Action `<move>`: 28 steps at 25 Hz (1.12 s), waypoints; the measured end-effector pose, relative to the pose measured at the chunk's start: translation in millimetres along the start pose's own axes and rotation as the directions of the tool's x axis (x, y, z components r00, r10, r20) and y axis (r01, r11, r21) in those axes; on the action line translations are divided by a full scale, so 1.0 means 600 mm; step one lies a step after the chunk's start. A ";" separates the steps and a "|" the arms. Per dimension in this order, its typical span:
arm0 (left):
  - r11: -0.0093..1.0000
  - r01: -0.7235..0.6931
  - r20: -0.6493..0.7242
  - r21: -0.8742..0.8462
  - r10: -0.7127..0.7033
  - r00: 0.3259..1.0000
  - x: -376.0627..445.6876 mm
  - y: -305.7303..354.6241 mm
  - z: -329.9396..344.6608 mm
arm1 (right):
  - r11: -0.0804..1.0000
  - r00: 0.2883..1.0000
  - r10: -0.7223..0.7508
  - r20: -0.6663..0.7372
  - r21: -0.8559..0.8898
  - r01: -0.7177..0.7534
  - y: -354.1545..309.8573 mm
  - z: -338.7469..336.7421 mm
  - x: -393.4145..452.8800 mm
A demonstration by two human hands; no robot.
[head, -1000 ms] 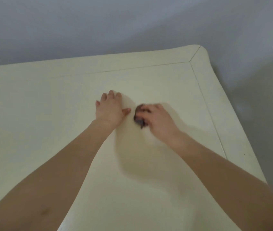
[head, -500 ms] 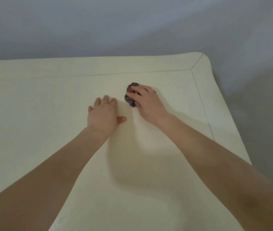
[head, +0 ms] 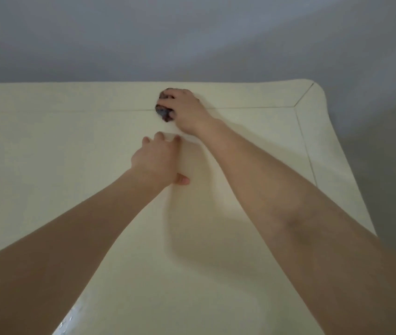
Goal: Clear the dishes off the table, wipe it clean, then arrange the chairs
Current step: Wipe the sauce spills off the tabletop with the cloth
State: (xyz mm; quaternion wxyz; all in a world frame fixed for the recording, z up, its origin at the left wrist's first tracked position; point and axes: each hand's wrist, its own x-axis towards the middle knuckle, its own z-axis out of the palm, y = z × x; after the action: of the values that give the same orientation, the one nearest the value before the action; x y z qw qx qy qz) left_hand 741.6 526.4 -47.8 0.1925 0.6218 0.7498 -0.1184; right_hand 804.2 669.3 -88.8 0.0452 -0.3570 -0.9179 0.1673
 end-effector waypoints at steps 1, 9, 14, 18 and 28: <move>1.000 0.006 0.010 0.005 -0.006 1.000 0.001 0.000 0.000 | 0.993 0.999 0.027 -0.042 0.119 -0.021 0.022 -0.018 -0.009; 0.999 0.035 0.043 0.007 -0.035 0.998 0.000 0.001 0.001 | 0.741 0.698 0.646 -0.310 0.032 -0.671 0.191 -0.082 -0.063; 1.000 0.026 0.014 0.007 -0.026 1.000 -0.004 -0.002 0.003 | 0.997 0.993 0.036 -0.110 0.072 -0.028 0.083 -0.025 -0.075; 0.999 0.026 -0.002 -0.033 -0.026 1.000 -0.011 -0.001 0.000 | 0.968 0.948 0.245 -0.203 0.108 -0.227 0.086 -0.018 -0.188; 0.975 -0.198 -0.237 -0.103 0.169 0.957 -0.179 0.014 0.093 | 0.977 0.979 0.104 -0.178 0.203 -0.067 0.001 0.004 -0.461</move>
State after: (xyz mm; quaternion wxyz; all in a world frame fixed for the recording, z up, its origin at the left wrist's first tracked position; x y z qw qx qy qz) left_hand 774.1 409.8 -50.5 0.1544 0.6850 0.7117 0.0192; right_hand 1009.2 483.7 -81.4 0.1591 -0.4043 -0.8724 0.2241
